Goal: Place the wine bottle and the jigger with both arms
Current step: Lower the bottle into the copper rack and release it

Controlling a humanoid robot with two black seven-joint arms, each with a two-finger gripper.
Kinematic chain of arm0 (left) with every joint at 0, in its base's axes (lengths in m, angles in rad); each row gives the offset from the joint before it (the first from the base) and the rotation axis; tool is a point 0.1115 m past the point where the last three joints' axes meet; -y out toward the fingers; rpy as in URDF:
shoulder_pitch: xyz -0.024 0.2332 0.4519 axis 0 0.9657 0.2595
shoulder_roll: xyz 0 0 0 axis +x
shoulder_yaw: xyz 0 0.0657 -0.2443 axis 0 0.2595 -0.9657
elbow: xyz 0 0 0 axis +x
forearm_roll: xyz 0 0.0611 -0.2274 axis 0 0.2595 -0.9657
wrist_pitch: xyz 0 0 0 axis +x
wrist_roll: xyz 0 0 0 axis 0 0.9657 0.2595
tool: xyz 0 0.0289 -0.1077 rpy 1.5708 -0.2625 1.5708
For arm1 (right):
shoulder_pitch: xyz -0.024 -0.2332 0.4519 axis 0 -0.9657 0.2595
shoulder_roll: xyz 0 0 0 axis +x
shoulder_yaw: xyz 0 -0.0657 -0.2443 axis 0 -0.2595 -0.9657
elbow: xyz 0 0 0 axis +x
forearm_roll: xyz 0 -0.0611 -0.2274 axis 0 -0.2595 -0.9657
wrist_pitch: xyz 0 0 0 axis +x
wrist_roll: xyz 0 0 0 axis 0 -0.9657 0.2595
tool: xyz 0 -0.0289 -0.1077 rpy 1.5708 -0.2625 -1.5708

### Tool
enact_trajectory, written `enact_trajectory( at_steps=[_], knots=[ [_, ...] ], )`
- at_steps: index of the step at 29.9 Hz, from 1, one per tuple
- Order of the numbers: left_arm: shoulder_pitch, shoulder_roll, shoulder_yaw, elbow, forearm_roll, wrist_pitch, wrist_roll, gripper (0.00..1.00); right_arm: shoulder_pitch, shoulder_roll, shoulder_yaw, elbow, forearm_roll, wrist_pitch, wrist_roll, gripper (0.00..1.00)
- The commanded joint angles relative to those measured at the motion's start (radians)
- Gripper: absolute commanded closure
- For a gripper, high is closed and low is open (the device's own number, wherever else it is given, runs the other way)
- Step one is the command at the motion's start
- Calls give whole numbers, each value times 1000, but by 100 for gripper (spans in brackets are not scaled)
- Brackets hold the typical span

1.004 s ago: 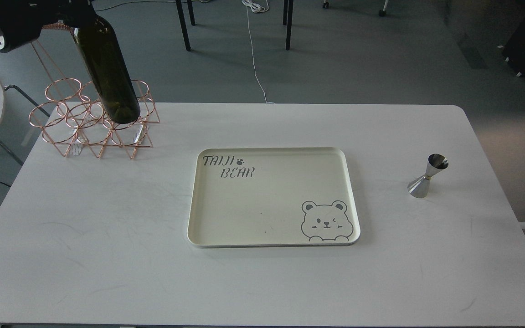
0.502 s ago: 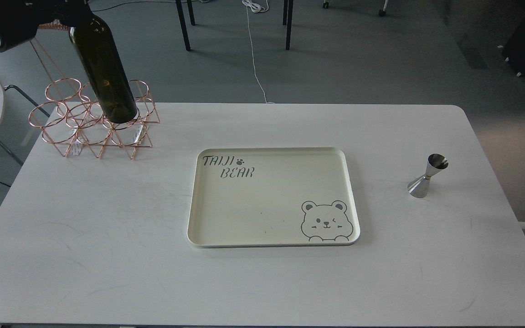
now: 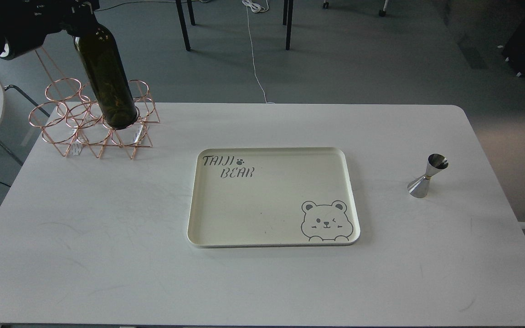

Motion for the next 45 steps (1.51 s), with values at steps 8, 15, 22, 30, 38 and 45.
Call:
enact_trajectory(
  at_steps=[8,15,22,30,38,45],
  knots=[
    [31,-14,0,12,-9,15,1,84,2,-1,0,0,0,0,0,2],
    [63,-30,0,29,-17,24,0,81,0,-1,0,0,0,0,0,2],
    [112,-33,-1,29,-17,60,0,79,6,2,-1,0,0,0,0,2],
    [141,-34,-1,29,-20,69,-3,72,6,0,-1,0,0,0,0,2],
    [141,-48,-1,29,-34,90,-11,63,6,-1,-1,0,0,0,0,2],
    [141,-60,0,29,-35,92,-8,59,6,-3,-1,0,0,0,0,2]
  ],
)
